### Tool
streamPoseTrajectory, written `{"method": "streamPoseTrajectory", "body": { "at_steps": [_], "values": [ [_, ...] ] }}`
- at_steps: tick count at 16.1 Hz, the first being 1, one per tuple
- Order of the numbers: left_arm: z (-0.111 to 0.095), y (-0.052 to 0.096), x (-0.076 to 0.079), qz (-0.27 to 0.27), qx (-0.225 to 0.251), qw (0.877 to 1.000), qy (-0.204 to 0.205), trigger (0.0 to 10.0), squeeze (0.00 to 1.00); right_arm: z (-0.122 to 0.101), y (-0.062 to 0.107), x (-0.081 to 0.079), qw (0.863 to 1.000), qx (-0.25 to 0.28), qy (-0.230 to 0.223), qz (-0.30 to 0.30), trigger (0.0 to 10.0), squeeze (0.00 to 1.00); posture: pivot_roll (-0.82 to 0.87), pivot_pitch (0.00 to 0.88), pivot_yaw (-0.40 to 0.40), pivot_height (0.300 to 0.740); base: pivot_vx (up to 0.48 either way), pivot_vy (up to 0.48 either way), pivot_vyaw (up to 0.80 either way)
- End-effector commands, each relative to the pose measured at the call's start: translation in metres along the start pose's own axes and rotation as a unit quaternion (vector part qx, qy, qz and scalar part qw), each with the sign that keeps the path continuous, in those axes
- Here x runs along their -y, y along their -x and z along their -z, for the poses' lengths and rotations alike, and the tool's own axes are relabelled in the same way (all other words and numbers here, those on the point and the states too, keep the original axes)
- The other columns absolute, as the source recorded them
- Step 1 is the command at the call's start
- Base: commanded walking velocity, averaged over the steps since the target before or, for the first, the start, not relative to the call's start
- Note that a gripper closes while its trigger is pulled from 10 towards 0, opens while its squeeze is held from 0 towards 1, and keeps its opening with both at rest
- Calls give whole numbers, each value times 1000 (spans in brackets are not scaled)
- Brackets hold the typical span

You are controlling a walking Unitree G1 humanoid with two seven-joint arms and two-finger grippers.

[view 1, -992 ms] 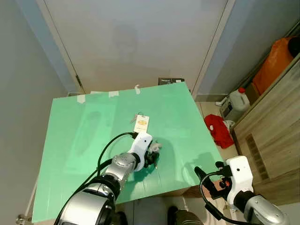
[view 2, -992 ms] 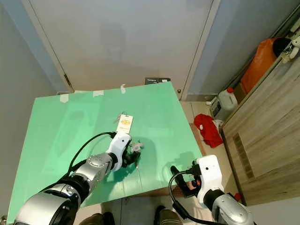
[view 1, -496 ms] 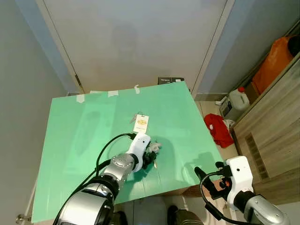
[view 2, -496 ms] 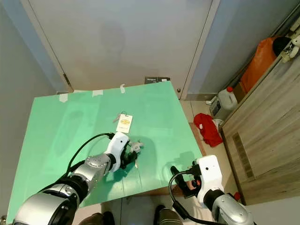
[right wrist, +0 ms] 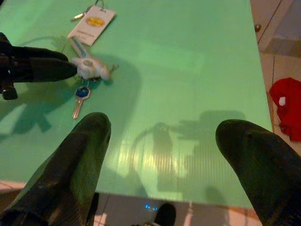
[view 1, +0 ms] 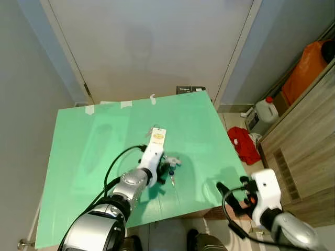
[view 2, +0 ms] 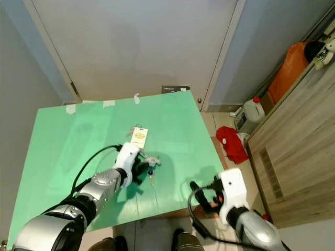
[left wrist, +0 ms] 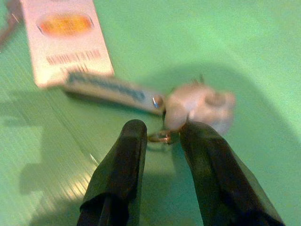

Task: Hang keys on a hook

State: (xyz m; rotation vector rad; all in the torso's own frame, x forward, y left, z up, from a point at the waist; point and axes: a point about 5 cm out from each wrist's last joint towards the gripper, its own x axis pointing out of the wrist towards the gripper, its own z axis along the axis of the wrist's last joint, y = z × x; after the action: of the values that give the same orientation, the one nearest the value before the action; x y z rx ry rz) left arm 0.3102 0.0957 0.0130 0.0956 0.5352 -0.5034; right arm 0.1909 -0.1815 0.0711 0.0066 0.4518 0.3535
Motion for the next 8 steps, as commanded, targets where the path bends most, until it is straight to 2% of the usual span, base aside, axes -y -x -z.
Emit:
{"method": "streamPoseTrajectory", "body": {
  "at_steps": [1, 2, 5, 8],
  "values": [
    [-15, 0, -4, 2, 41, 999, 10, 0, 0, 1, -7, -1, 1000, 4, -5, -2, 10000, 0, -240, 103, 13, 740, 0, 0, 0],
    [-20, -1, -4, 4, 55, 998, 13, 0, 0, 0, -11, -1, 1000, 7, -6, -3, 10000, 0, -234, 98, 14, 740, 0, 0, 0],
    [-34, 0, -1, 19, 106, 994, 31, 0, 0, -13, -36, -5, 999, 37, -9, -15, 10000, 0, -157, 27, 38, 740, 0, 0, 0],
    [-39, 1, 1, 23, 129, 991, 40, 0, 0, -22, -51, -4, 998, 53, -13, -18, 10000, 0, -110, 0, 36, 740, 0, 0, 0]
  ]
}}
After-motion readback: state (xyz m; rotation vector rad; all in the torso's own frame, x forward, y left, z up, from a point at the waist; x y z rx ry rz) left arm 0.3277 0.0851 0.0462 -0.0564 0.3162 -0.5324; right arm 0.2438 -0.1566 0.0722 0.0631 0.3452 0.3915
